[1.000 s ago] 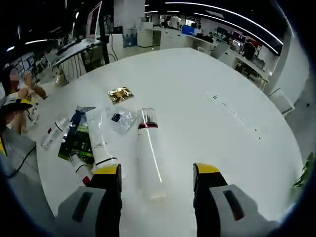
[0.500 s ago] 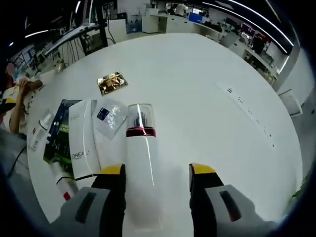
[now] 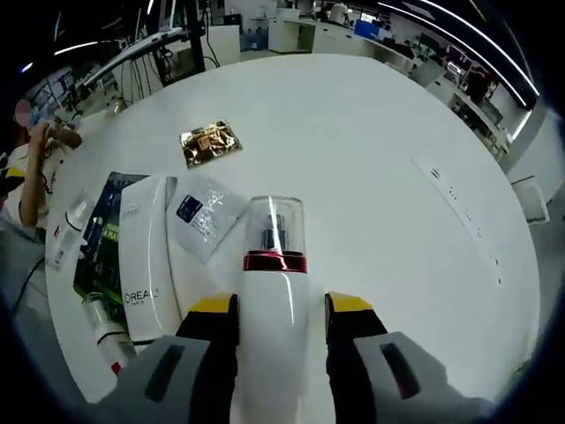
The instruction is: Arrange the skincare products in the storage area until every visible bottle or jar stands upright without overlapping.
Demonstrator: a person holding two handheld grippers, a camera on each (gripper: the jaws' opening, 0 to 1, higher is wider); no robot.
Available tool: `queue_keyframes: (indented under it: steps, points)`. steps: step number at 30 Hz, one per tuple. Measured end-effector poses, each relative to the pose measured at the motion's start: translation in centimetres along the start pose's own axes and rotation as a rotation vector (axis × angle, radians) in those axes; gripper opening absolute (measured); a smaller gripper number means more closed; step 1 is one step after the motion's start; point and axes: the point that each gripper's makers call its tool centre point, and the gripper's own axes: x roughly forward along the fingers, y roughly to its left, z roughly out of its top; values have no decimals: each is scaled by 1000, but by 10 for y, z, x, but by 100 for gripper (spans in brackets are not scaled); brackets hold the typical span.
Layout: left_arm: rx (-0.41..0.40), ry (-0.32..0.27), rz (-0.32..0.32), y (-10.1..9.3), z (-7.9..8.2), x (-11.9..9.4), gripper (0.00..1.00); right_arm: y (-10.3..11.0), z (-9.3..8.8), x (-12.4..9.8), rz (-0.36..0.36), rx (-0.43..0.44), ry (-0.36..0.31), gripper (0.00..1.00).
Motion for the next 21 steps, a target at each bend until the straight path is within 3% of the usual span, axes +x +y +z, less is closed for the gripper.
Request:
queue_keyframes:
  steps: [3, 14, 18, 21]
  points:
    - [-2, 4, 6, 0, -1, 0, 87, 4, 4, 2, 16, 10, -12, 31]
    - [0, 13, 13, 2, -3, 1, 86, 4, 2, -2, -9, 34, -39, 28]
    - [-1, 13, 4, 1, -4, 1, 86, 3, 8, -17, -7, 108, -135, 28]
    - [7, 17, -8, -2, -4, 1, 86, -2, 7, -31, -19, 123, -172, 28]
